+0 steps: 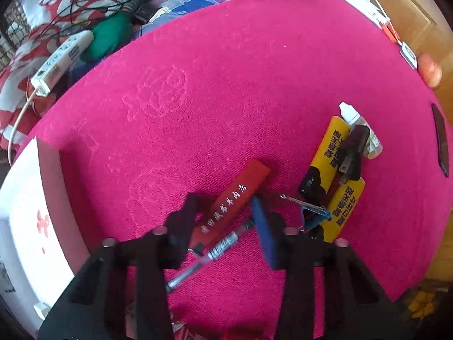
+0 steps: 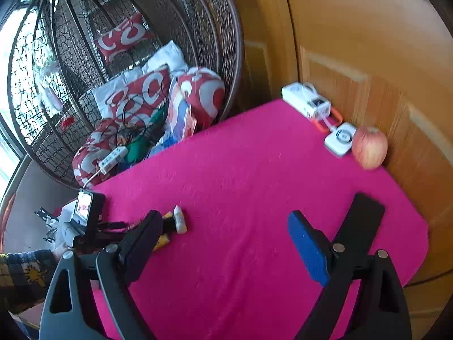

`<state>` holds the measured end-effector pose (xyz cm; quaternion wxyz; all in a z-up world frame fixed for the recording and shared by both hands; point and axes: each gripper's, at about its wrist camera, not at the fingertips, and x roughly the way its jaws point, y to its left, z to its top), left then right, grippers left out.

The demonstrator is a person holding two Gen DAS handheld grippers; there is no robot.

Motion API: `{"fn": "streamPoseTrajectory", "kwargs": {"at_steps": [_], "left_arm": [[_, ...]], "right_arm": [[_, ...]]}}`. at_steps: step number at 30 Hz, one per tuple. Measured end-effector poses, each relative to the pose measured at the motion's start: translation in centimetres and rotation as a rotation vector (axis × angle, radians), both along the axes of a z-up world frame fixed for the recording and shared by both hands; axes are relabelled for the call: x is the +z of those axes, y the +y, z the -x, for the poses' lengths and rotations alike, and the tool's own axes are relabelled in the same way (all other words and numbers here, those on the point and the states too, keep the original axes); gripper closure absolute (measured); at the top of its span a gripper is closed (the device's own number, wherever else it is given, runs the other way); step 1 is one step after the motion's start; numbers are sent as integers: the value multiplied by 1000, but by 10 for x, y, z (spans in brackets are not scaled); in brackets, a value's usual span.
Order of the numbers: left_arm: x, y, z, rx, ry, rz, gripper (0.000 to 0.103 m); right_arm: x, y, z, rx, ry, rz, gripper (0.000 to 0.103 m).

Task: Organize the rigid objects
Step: 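Grasp the red text-printed box with the left tool while the right tool approaches the dropper bottle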

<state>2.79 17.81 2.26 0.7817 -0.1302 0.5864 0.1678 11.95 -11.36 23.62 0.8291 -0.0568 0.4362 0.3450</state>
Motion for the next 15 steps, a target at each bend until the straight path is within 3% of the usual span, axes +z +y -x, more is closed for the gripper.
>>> {"fn": "streamPoseTrajectory", "kwargs": {"at_steps": [2, 10, 15], "left_arm": [[1, 2, 3, 7, -4, 3, 87], [14, 16, 29, 86, -67, 67, 87], [48, 15, 51, 166, -150, 81, 87]], "right_arm": [[-4, 6, 0, 14, 16, 2, 13], [-42, 52, -10, 79, 67, 88, 13], [-82, 92, -14, 160, 72, 182, 13]]}}
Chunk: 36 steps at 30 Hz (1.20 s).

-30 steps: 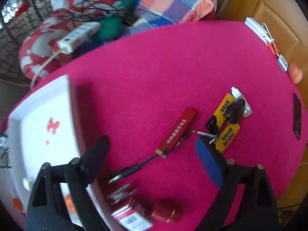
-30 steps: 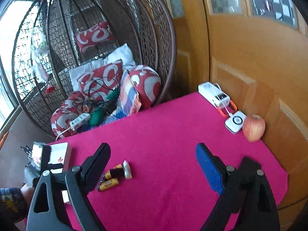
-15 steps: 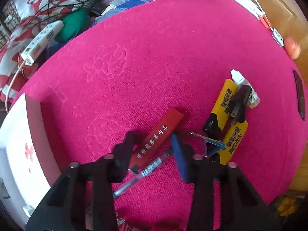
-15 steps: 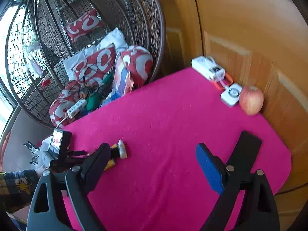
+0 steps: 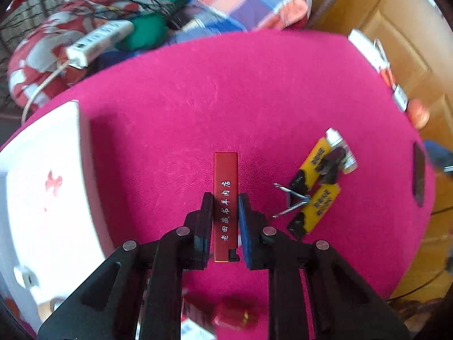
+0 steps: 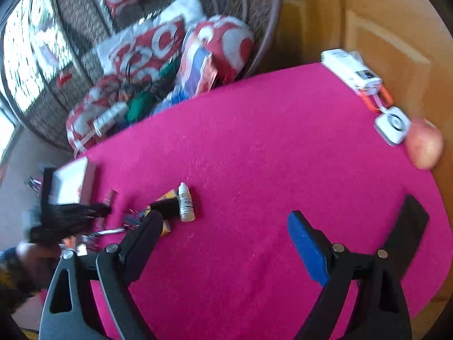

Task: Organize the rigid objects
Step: 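Grasp the red text-printed box with the left tool while the right tool approaches the dropper bottle, then grasp the small dropper bottle with the right tool while the left tool lifts the red box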

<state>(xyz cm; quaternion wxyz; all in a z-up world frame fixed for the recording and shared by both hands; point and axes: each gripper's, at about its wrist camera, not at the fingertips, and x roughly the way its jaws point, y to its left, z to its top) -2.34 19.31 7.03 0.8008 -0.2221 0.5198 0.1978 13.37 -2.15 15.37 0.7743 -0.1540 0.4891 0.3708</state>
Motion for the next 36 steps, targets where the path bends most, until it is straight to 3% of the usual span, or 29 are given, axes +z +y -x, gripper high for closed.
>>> {"fn": "streamPoseTrajectory", "kwargs": {"at_steps": [4, 6, 7, 10, 16, 19, 20, 23, 25, 27, 32, 36], "left_arm": [[39, -8, 15, 35, -74, -16, 87], [52, -14, 23, 54, -94, -20, 87], [58, -16, 28, 71, -102, -22, 87], [65, -12, 41, 126, -121, -3, 87], [71, -17, 64, 206, -123, -1, 87], [74, -21, 69, 226, -120, -15, 87], [77, -24, 70, 231, -123, -21, 87], [83, -30, 71, 230, -125, -43, 87], [85, -33, 71, 231, -126, -54, 87], [88, -37, 73, 236, -130, -61, 87], [103, -46, 78, 258, -140, -98, 87], [117, -53, 85, 270, -153, -130, 87]], "right_arm": [[-32, 31, 5, 101, -10, 75, 15], [-44, 44, 7, 144, 22, 89, 31], [-49, 48, 8, 162, 21, 106, 33], [-62, 58, 8, 192, -5, 166, 44], [-74, 68, 4, 209, 49, 159, 45], [-82, 78, 9, 240, 21, 195, 46], [-85, 80, 10, 249, 17, 213, 53], [-88, 88, 15, 291, -45, 249, 57], [-88, 93, 21, 329, -79, 265, 67], [-87, 94, 25, 365, -96, 269, 85], [-79, 79, 13, 305, -45, 217, 85], [-47, 58, -9, 206, 13, 88, 85]]}}
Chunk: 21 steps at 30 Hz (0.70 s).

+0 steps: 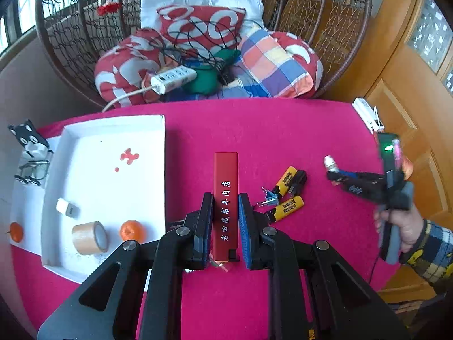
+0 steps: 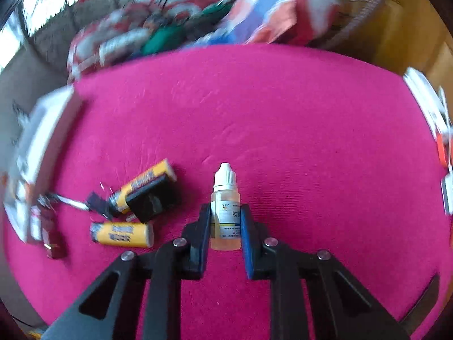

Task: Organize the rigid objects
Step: 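Grasp the small dropper bottle with the right tool while the left tool lifts the red box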

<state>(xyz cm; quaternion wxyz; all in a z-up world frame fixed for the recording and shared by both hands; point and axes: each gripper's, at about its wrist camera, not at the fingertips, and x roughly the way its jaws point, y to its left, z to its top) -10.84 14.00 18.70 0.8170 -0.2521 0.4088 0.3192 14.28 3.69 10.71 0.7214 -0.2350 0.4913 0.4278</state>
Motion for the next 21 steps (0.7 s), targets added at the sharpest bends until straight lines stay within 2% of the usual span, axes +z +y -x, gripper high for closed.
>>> {"fn": "streamPoseTrajectory", "kwargs": {"at_steps": [3, 8, 12, 15, 21], "left_arm": [[10, -1, 5, 6, -19, -20, 87], [27, 5, 11, 0, -71, -55, 87], [40, 9, 22, -7, -100, -88, 87], [46, 13, 34, -6, -109, -112, 87], [53, 24, 59, 0, -134, -131, 87]], "right_arm": [[39, -14, -3, -28, 20, -114, 85], [111, -29, 17, 5, -26, -296, 85], [153, -33, 40, 13, -93, -401, 85], [175, -36, 55, -5, -126, -456, 85], [198, -27, 91, 13, -153, -507, 85]]}}
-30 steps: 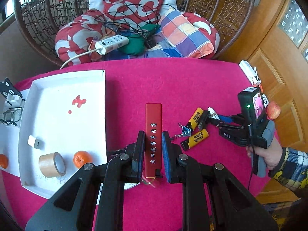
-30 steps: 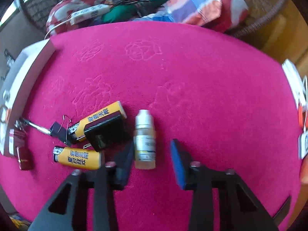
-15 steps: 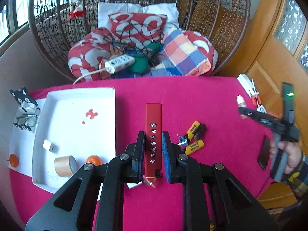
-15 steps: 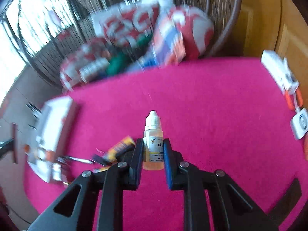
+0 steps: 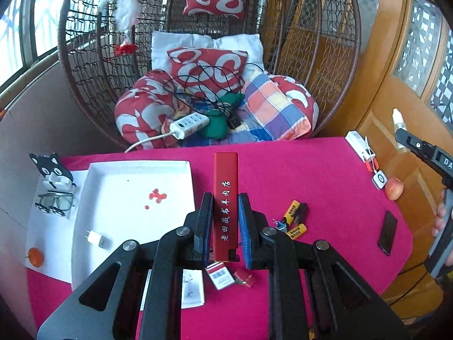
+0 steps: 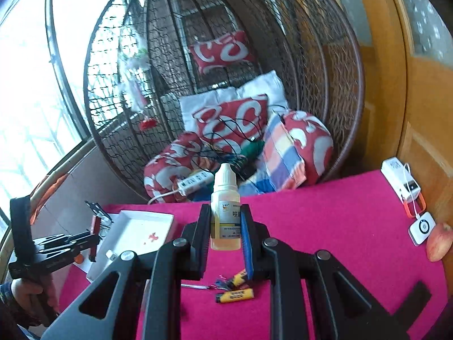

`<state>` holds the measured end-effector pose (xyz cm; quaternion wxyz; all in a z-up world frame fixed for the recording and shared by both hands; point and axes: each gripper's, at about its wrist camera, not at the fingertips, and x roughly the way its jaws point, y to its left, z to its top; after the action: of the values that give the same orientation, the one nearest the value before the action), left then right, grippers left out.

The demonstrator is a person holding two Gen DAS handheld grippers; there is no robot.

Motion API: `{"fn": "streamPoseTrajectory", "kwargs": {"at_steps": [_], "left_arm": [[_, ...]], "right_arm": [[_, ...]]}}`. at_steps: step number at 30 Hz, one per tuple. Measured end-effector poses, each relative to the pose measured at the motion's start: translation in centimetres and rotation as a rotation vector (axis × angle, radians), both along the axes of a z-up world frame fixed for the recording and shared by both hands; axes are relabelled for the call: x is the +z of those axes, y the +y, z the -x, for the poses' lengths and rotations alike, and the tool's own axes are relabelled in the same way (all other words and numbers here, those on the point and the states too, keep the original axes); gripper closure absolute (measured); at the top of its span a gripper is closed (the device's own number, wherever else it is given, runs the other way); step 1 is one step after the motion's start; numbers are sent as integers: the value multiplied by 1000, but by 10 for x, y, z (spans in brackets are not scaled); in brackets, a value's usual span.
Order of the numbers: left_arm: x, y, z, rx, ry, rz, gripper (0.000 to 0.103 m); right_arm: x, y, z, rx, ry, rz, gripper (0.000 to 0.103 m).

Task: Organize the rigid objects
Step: 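Grasp the small dropper bottle with the right tool while the left tool lifts the red box, then carry both items to the tray and open the left tool to drop the red box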

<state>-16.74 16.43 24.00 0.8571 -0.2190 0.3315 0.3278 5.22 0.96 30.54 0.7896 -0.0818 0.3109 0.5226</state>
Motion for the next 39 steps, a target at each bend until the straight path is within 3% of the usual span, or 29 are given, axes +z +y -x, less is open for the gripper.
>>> {"fn": "streamPoseTrajectory", "kwargs": {"at_steps": [10, 22, 39], "left_arm": [[11, 15, 50, 62, -43, -24, 87], [8, 33, 96, 137, -60, -21, 87], [-4, 66, 142, 147, 0, -9, 87]], "right_arm": [[20, 26, 47, 92, 3, -29, 85], [21, 65, 89, 204, -8, -24, 85], [-16, 130, 136, 306, 74, 12, 85]]}}
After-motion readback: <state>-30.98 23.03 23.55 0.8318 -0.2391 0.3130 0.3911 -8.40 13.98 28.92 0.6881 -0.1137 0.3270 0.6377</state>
